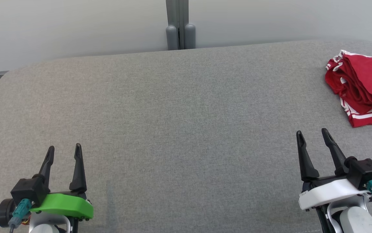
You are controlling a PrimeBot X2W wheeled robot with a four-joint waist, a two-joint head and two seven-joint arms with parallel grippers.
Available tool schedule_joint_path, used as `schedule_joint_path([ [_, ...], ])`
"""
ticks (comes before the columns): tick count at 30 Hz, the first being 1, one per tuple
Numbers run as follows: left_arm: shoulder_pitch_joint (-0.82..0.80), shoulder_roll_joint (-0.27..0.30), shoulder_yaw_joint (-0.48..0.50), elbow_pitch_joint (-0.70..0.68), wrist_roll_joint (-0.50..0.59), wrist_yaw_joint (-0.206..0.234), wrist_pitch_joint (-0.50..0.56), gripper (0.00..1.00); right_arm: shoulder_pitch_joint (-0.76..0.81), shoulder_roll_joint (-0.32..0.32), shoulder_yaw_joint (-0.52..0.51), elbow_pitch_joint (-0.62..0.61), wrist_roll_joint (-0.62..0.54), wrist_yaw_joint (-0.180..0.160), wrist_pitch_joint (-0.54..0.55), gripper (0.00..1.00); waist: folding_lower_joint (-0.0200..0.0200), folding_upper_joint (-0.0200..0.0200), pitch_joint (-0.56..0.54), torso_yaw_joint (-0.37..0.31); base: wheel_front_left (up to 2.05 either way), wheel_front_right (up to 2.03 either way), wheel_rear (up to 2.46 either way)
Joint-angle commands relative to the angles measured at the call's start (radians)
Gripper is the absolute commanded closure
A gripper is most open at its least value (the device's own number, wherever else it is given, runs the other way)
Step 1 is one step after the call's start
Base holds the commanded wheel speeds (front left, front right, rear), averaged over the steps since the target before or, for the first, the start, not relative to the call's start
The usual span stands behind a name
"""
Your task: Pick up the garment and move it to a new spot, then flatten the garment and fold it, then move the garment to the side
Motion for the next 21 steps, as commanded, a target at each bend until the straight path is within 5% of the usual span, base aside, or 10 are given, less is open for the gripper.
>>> schedule_joint_path([
  [1, 0.009, -0.002, 0.005, 0.004, -0.005, -0.003, -0.003, 0.00, 0.010, 0.003, -0.004, -0.003, -0.005, -0.002, -0.004, 0.00, 0.0001, -0.0001, -0.002, 0.001, 0.00, 0.00, 0.00],
  [17, -0.003, -0.010, 0.009, 0.024, -0.023, -0.014, -0.003, 0.00, 0.004, 0.011, -0.005, 0.006, 0.001, -0.002, -0.004, 0.00, 0.0001, -0.0001, 0.001, 0.009, 0.00, 0.00, 0.00],
  [18, 0.000, -0.010, 0.006, 0.022, -0.014, -0.010, 0.000, 1.00, 0.001, 0.011, -0.003, 0.004, 0.001, 0.000, 0.000, 1.00, 0.0001, -0.0001, 0.001, 0.009, 0.00, 0.00, 0.00],
  [21, 0.008, -0.019, 0.001, 0.047, -0.016, -0.010, 0.005, 1.00, 0.008, 0.019, 0.001, 0.028, 0.002, 0.000, 0.001, 1.00, 0.0001, -0.0001, 0.001, 0.009, 0.00, 0.00, 0.00],
])
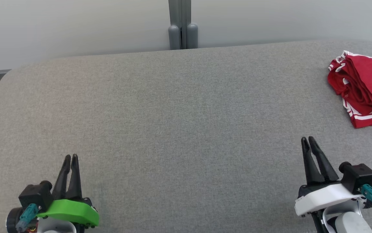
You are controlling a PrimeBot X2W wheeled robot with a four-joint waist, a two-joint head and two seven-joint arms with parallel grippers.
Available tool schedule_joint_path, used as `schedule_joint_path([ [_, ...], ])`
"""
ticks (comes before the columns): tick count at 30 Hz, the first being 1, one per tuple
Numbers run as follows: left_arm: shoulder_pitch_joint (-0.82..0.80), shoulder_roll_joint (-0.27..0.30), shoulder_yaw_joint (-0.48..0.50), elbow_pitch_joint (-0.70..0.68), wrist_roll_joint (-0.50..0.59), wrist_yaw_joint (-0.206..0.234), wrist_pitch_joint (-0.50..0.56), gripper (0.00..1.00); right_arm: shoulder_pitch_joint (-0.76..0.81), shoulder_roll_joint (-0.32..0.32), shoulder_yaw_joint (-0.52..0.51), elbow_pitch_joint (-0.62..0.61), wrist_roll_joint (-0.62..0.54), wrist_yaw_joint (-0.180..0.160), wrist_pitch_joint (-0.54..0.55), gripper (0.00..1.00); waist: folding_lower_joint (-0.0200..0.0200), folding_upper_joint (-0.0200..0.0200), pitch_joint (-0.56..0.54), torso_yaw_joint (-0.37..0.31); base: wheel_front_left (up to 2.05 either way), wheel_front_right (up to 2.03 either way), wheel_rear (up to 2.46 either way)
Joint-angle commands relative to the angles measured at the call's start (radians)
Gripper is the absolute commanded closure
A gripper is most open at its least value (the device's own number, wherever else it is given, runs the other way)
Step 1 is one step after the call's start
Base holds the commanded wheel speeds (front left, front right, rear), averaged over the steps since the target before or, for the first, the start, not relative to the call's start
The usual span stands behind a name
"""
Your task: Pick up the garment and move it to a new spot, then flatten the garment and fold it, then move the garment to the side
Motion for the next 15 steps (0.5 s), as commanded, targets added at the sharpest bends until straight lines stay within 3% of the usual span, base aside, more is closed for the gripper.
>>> schedule_joint_path([
  [1, 0.001, -0.002, 0.001, 0.005, -0.007, 0.000, 0.003, 1.00, 0.002, 0.002, 0.000, 0.003, 0.007, 0.000, 0.001, 1.00, 0.0000, -0.0001, 0.000, 0.000, 0.00, 0.00, 0.00],
  [15, -0.006, -0.014, 0.025, -0.013, -0.269, -0.005, 0.077, 1.00, -0.014, 0.005, -0.020, 0.018, 0.289, 0.000, 0.067, 1.00, 0.0000, -0.0001, -0.007, -0.005, 0.00, 0.00, 0.00],
])
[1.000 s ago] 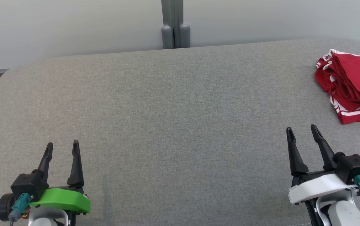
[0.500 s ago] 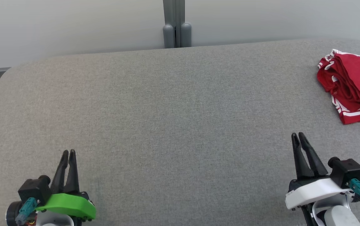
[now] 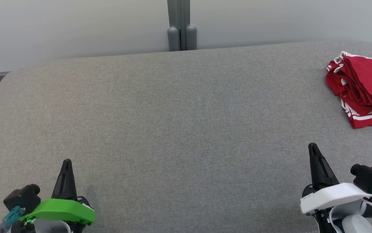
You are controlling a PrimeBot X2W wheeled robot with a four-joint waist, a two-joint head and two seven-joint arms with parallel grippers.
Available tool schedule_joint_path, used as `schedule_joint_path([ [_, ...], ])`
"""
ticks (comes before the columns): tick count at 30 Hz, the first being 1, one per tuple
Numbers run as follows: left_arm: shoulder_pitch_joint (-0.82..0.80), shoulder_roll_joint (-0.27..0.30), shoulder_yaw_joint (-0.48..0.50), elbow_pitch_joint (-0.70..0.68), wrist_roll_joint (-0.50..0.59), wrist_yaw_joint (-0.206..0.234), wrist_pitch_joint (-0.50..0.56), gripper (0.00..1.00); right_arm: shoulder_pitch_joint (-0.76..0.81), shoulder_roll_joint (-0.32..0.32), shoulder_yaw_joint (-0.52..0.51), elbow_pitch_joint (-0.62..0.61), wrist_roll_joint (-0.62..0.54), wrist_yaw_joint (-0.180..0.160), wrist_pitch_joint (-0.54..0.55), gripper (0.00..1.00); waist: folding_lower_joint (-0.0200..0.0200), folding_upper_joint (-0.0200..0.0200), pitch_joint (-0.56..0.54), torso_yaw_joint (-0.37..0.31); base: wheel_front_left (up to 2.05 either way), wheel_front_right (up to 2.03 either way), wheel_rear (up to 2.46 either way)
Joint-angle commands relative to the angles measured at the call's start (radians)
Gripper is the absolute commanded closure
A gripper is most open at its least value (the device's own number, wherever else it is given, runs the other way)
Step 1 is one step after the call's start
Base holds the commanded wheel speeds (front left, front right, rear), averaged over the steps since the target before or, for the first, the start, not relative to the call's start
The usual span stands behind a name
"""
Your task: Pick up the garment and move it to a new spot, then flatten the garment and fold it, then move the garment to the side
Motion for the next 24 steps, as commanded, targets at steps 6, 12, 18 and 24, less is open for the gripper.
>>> schedule_joint_path([
  [6, -0.017, -0.001, 0.014, -0.025, -0.122, -0.007, 0.030, 1.00, -0.030, 0.000, -0.014, -0.006, 0.126, 0.000, 0.030, 1.00, 0.0000, 0.0000, -0.003, -0.002, 0.00, 0.00, 0.00],
  [12, -0.019, -0.005, 0.021, -0.032, -0.208, -0.009, 0.053, 1.00, -0.035, 0.002, -0.022, -0.001, 0.216, 0.000, 0.052, 1.00, 0.0000, 0.0000, -0.005, -0.004, 0.00, 0.00, 0.00],
  [18, -0.021, -0.009, 0.028, -0.037, -0.288, -0.010, 0.075, 1.00, -0.039, 0.005, -0.030, 0.004, 0.301, 0.000, 0.073, 1.00, 0.0000, 0.0000, -0.008, -0.005, 0.00, 0.00, 0.00],
  [24, -0.023, -0.012, 0.034, -0.042, -0.363, -0.012, 0.096, 1.00, -0.044, 0.007, -0.038, 0.008, 0.380, 0.000, 0.094, 1.00, 0.0000, 0.0000, -0.011, -0.007, 0.00, 0.00, 0.00],
])
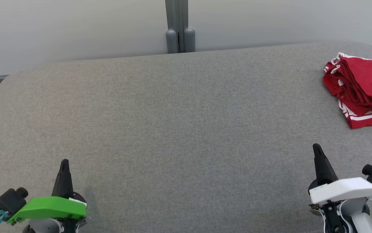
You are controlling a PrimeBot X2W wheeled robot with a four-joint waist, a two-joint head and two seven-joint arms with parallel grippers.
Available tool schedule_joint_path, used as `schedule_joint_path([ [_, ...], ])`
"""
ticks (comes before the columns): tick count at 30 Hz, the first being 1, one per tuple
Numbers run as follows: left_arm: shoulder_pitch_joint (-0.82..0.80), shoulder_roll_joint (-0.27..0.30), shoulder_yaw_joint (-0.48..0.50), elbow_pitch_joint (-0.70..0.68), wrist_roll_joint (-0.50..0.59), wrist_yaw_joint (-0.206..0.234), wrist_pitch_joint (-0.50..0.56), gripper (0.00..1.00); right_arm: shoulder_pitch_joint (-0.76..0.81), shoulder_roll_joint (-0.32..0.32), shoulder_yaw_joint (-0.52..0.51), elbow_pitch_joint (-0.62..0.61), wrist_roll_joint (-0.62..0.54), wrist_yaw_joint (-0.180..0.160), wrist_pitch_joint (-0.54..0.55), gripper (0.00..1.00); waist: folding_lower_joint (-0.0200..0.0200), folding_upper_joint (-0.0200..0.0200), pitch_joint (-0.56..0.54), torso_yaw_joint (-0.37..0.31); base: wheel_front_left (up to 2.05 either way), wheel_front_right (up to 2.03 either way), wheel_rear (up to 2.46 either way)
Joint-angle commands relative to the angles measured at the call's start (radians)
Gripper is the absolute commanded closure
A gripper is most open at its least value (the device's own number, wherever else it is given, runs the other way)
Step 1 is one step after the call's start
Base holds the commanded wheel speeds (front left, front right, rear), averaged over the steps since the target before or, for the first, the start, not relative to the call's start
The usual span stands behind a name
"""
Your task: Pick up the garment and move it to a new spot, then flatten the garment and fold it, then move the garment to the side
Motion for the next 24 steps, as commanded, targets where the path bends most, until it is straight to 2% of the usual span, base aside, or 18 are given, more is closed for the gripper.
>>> schedule_joint_path([
  [1, -0.022, 0.003, 0.007, -0.015, -0.030, -0.004, 0.006, 1.00, -0.025, -0.002, -0.007, -0.008, 0.033, 0.000, 0.009, 1.00, 0.0000, -0.0001, -0.001, 0.000, 0.00, 0.00, 0.00],
  [24, -0.029, -0.009, 0.029, -0.033, -0.279, -0.009, 0.076, 1.00, -0.039, 0.008, -0.035, 0.007, 0.294, -0.001, 0.079, 1.00, 0.0000, -0.0001, -0.011, -0.007, 0.00, 0.00, 0.00],
])
